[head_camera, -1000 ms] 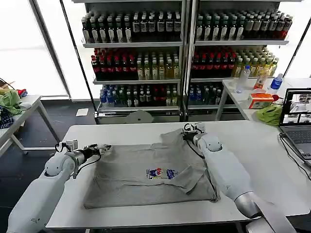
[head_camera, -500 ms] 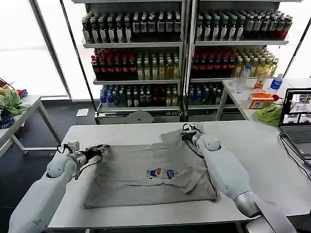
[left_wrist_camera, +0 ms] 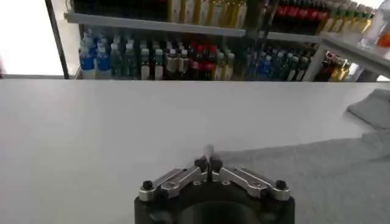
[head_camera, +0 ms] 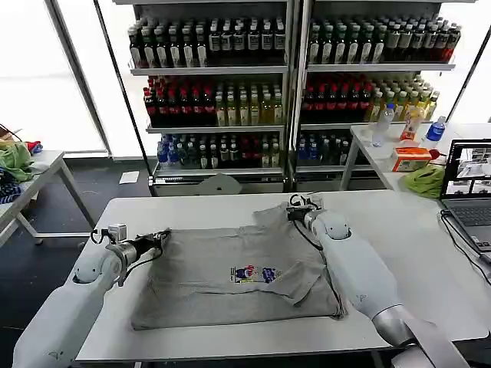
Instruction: Fold and organize the clothes.
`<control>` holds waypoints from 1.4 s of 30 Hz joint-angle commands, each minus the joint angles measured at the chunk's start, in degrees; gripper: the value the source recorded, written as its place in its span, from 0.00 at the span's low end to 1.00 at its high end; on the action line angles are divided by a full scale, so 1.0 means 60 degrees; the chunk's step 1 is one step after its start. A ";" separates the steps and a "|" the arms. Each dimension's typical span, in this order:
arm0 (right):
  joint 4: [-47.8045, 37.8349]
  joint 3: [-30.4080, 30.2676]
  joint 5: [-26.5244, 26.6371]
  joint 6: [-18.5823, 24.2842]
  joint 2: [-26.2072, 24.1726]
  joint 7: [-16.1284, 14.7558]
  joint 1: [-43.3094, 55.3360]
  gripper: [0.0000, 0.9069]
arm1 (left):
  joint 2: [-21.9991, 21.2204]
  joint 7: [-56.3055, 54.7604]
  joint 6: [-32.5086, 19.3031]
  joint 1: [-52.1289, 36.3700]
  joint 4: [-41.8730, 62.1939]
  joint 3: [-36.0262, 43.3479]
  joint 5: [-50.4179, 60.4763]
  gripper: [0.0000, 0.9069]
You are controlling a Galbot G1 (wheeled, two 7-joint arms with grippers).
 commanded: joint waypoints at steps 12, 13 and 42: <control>0.4235 0.0855 0.1514 -0.0133 -0.1094 0.0937 -0.1992 0.00 | 0.0395 -0.0350 -0.0131 0.1001 -0.2366 -0.1007 -0.0133 0.01; 0.4500 0.0902 0.1537 -0.0132 -0.1143 0.0959 -0.2159 0.00 | 0.0406 -0.0359 -0.0132 0.1035 -0.2401 -0.1041 -0.0121 0.01; 1.0749 0.3596 0.1690 -0.0004 -0.2382 0.1575 -0.8832 0.00 | 0.0440 -0.1433 0.0110 0.5327 -0.6579 -0.3906 0.0053 0.01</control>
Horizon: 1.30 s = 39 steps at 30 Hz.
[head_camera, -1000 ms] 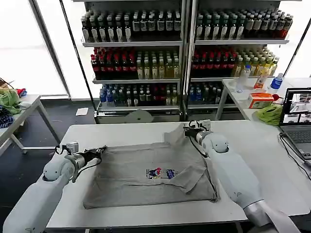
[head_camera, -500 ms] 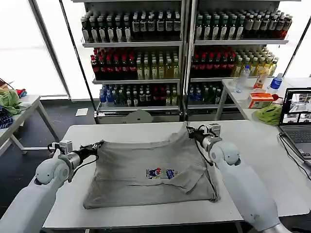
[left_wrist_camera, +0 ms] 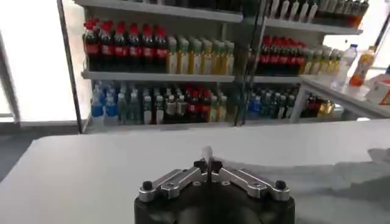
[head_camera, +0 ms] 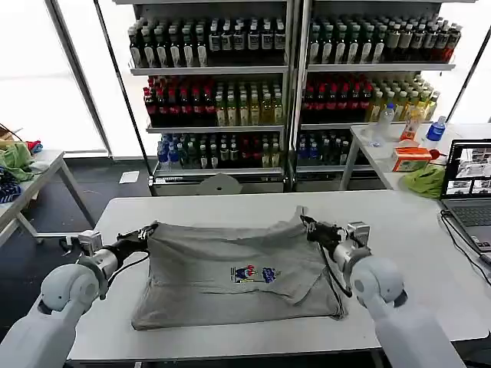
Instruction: Fold and organize the clothes.
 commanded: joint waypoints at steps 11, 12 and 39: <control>0.2753 0.1235 -0.1579 0.0745 -0.0130 -0.0236 -0.5116 0.00 | -0.0691 -0.0273 0.0293 0.4936 -0.3369 -0.2479 0.1330 0.01; 0.2782 0.1286 -0.1564 0.0745 -0.0121 -0.0210 -0.5241 0.00 | -0.0756 -0.0256 0.0293 0.5134 -0.3443 -0.2607 0.1387 0.01; 0.2661 0.1683 -0.2540 0.1188 -0.0260 -0.0329 -0.5598 1.00 | -0.1510 -0.0004 0.0292 0.5958 -0.3859 -0.2256 0.2499 1.00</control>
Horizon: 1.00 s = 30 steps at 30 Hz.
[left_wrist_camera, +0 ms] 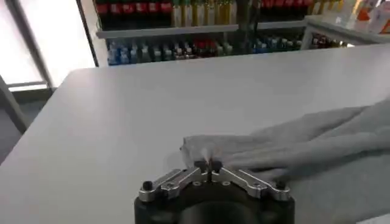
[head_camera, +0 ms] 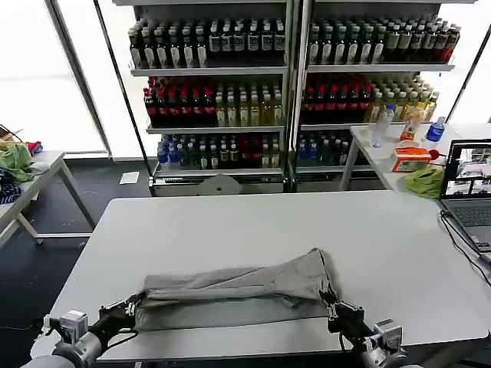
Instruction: Fold and organize the clothes.
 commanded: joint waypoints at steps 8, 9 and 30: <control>0.0314 0.0592 -0.0758 0.1139 -0.0068 -0.0260 -0.0269 1.00 | -0.0297 -0.0165 0.0005 0.0321 -0.0794 -0.0821 -0.0291 1.00; 0.0278 0.0642 -0.0996 0.1535 -0.0031 -0.0310 -0.0248 1.00 | -0.0350 -0.0336 -0.0040 0.0268 -0.0852 -0.0899 -0.0421 1.00; -0.0793 0.1837 -0.1252 0.4539 -0.0076 -0.0698 -0.0586 1.00 | -0.3643 -0.1640 -0.2317 0.0161 0.0383 0.0195 0.0978 1.00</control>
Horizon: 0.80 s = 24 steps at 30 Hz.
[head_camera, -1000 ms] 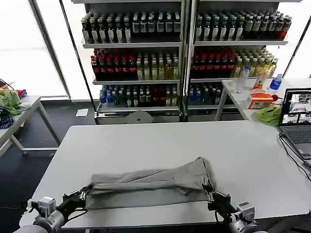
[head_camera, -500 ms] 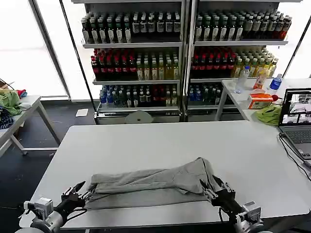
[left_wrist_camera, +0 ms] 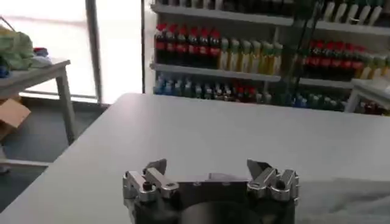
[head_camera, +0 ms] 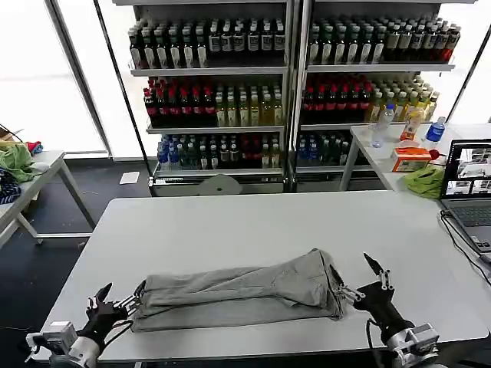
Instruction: Fold and organize the clothes.
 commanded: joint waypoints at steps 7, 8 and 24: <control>-0.0053 0.0223 0.0966 -0.0075 -0.0097 0.0216 0.0134 1.00 | -0.1583 -0.0484 -0.0921 -0.0083 0.0700 0.0904 0.0825 1.00; -0.0049 0.0209 0.1097 -0.0158 -0.0108 0.0250 0.0196 1.00 | -0.1608 -0.0484 -0.0918 -0.0135 0.0780 0.0962 0.0825 1.00; 0.0220 0.0121 0.2154 -0.0843 -0.0203 0.0536 0.0598 1.00 | -0.1779 -0.0162 -0.1017 -0.0356 0.1637 0.1129 0.0866 0.30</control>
